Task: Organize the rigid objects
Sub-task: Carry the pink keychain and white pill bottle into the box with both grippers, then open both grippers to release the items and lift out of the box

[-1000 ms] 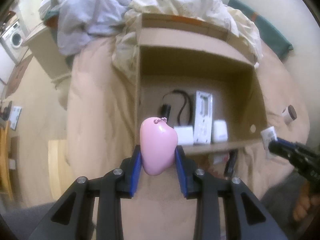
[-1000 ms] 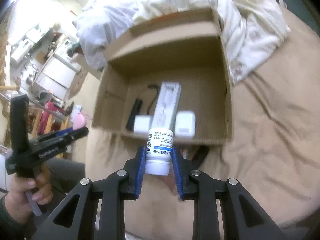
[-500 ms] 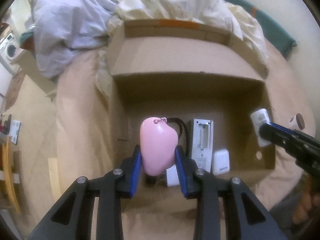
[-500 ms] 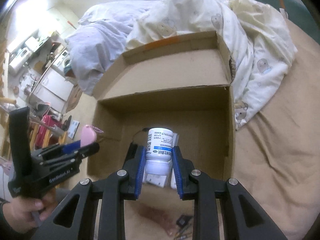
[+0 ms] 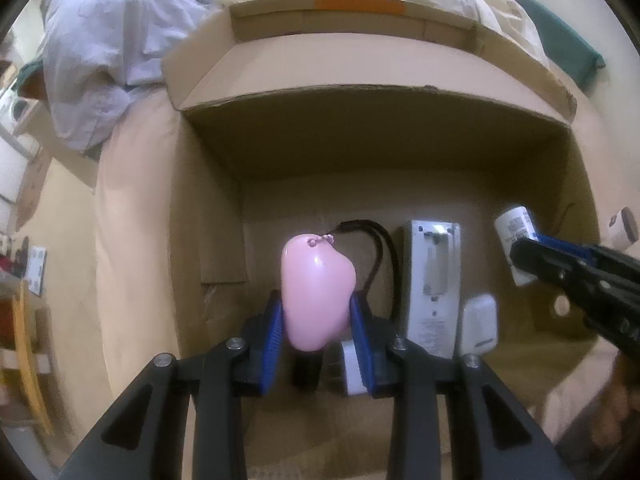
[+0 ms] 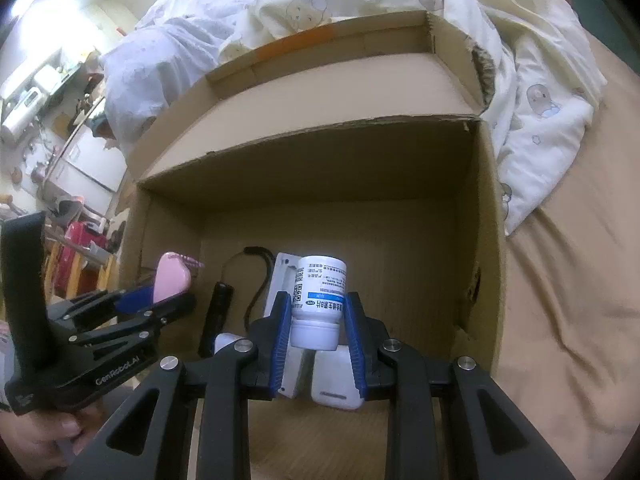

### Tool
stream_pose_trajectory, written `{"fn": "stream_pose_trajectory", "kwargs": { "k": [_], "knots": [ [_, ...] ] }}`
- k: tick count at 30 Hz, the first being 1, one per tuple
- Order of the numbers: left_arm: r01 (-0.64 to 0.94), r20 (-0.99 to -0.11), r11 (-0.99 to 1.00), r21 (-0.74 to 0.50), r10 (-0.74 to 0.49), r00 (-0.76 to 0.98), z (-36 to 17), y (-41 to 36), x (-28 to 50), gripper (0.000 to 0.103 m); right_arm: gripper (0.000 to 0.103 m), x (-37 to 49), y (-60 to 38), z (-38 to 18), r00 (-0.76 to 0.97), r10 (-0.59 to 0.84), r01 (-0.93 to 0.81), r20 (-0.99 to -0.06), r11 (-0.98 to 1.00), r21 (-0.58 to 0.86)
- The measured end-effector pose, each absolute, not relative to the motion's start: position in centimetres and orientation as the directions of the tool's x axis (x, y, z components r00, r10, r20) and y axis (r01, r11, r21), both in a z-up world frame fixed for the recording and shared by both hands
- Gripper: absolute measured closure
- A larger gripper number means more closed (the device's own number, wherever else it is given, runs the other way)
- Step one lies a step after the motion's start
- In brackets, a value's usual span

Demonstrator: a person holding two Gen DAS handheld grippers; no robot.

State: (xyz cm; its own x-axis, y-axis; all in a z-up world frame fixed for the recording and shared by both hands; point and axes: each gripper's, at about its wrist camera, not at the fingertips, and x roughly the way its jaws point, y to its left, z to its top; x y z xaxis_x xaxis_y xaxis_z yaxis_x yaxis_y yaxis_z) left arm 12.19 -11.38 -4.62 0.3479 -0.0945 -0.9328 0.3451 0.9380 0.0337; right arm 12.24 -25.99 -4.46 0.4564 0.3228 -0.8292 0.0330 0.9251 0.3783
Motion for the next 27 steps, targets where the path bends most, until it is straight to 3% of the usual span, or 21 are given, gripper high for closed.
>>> {"fn": "stream_pose_trajectory", "kwargs": {
  "k": [21,25,26,27],
  "knots": [
    [0.382,-0.918,0.923,0.055,-0.103,0.382,-4.2,-12.3,11.4,0.071,0.074,13.2,-25.3,-5.4,0.43,0.301,0.019,-0.851,0.939,0.342],
    [0.351,-0.919,0.936,0.008,-0.132,0.373,-3.5,-11.5,11.7,0.057,0.074,13.1,-25.5,-4.6,0.467,0.313,0.012,-0.827,0.933,0.36],
    [0.348,-0.918,0.937,-0.003,-0.14,0.37,-3.3,-11.4,11.8,0.056,0.069,13.1,-25.5,-4.3,0.478,0.315,0.011,-0.82,0.931,0.364],
    [0.342,-0.918,0.94,-0.008,-0.142,0.37,-3.0,-11.3,11.7,0.056,0.053,13.1,-25.7,-4.0,0.493,0.322,0.009,-0.808,0.927,0.374]
  ]
}}
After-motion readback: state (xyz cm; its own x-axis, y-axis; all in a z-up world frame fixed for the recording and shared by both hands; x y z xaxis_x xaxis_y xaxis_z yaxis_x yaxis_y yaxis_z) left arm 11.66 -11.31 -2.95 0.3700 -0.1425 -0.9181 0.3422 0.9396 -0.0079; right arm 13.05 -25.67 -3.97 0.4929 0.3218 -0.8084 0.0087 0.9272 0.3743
